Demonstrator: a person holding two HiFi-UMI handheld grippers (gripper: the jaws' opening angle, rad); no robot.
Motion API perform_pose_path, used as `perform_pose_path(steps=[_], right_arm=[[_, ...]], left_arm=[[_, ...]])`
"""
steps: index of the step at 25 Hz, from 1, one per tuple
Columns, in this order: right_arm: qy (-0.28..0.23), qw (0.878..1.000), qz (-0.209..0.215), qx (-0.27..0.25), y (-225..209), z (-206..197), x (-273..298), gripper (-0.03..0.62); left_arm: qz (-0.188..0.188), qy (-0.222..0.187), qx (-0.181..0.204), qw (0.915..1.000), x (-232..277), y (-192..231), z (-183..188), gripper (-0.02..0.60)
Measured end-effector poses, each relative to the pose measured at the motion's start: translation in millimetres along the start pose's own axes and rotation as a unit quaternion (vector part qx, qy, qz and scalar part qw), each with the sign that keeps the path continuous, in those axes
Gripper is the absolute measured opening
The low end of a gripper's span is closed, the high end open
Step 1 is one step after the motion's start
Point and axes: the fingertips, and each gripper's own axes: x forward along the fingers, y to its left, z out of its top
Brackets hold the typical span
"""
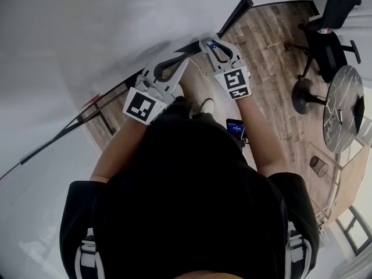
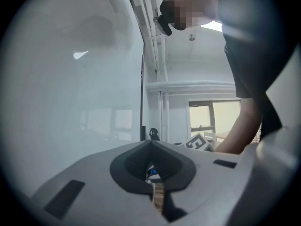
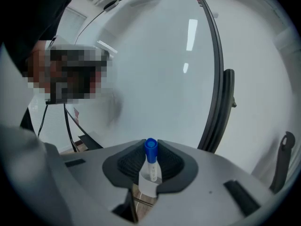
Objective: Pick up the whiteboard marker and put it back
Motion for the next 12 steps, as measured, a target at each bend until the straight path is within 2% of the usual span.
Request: perform_pose_path(steps=[12], right_arm=[[-0.006, 1.000, -0.009, 0.024, -17.3, 34.5, -37.1, 0.071]], left_arm=[[-0.009, -0.005, 0.017, 0.9998, 10.6, -5.0, 12.4, 0.003]])
